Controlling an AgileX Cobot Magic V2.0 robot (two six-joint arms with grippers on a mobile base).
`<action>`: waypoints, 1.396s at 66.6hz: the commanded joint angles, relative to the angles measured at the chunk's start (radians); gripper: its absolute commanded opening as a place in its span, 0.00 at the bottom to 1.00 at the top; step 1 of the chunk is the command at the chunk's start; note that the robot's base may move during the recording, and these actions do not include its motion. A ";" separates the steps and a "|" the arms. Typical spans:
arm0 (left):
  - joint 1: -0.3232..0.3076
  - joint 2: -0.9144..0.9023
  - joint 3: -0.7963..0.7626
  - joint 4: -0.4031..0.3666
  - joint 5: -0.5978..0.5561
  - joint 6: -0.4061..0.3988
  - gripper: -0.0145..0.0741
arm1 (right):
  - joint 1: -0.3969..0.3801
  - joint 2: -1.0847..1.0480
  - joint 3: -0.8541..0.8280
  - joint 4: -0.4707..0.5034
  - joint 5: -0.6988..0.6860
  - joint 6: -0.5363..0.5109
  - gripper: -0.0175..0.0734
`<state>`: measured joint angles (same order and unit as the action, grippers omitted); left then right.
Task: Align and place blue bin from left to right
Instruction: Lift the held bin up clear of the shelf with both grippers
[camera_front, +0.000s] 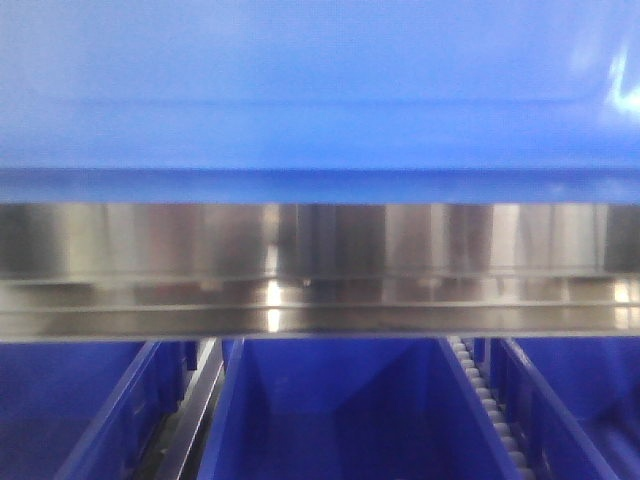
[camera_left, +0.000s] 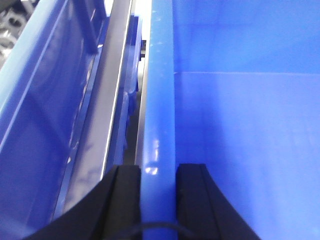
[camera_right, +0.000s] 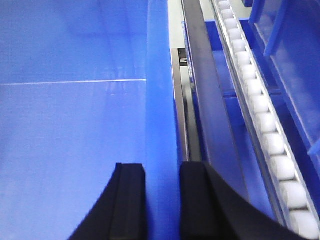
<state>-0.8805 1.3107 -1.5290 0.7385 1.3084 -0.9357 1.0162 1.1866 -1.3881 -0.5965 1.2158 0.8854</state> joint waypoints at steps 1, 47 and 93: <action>-0.022 -0.010 -0.007 0.011 -0.087 -0.004 0.04 | 0.010 -0.012 -0.008 -0.018 -0.102 0.002 0.11; -0.022 -0.010 -0.007 0.011 -0.087 -0.004 0.04 | 0.010 -0.012 -0.008 -0.018 -0.102 0.002 0.11; -0.022 -0.008 -0.007 0.032 -0.087 -0.004 0.04 | 0.010 -0.012 -0.008 -0.018 -0.103 0.002 0.11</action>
<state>-0.8832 1.3107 -1.5290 0.7561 1.3083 -0.9357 1.0165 1.1844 -1.3881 -0.6052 1.2056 0.8853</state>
